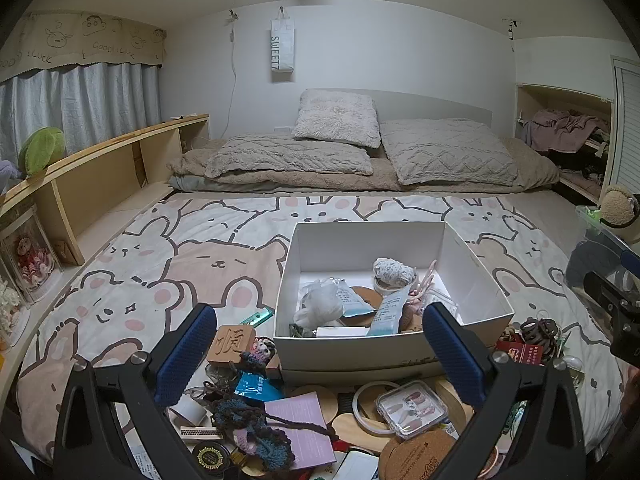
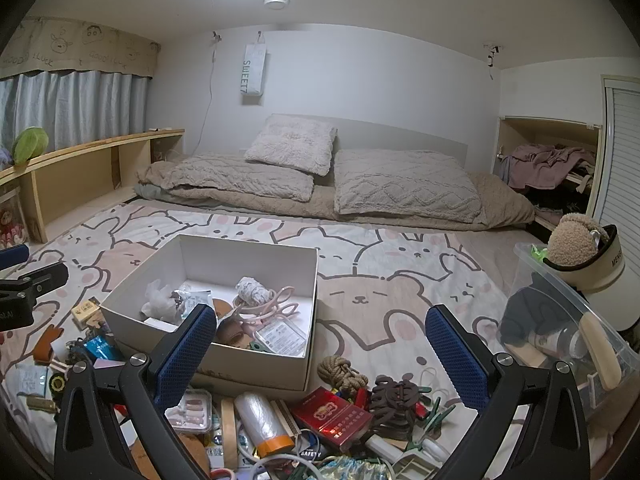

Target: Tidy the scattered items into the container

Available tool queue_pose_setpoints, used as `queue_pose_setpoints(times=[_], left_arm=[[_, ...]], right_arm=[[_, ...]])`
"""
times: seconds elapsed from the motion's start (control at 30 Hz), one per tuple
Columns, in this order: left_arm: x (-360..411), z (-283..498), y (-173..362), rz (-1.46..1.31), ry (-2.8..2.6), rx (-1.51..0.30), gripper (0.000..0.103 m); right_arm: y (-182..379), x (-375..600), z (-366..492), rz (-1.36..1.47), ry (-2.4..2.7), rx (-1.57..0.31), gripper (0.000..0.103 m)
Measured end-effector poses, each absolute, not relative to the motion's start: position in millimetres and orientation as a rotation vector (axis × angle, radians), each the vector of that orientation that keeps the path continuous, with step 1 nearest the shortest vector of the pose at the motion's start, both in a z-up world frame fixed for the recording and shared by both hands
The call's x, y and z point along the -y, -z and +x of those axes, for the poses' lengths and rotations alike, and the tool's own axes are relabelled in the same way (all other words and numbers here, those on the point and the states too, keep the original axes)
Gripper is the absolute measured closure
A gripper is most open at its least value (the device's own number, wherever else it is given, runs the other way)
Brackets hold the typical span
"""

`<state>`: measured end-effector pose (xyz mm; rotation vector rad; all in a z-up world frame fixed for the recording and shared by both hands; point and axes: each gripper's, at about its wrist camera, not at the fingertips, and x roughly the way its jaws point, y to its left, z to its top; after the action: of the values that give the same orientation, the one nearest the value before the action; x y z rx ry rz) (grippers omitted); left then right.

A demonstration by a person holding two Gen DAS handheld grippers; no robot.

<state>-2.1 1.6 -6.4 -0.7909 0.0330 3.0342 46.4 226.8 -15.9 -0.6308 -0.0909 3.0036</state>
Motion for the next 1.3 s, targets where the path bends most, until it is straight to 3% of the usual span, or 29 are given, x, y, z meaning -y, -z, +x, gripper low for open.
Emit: queue_pose_setpoints(times=[0.63,1.3], left_arm=[[-1,-2,7,-0.793,-3.036,-0.034,0.0],[30,-15,13,-0.823,-3.103,0.056,0.0]], right_arm=[[18,-225,44,-0.642,-2.995,0.108,0.0],[34,-256,30,-0.643,-2.924,-0.007,0.0]])
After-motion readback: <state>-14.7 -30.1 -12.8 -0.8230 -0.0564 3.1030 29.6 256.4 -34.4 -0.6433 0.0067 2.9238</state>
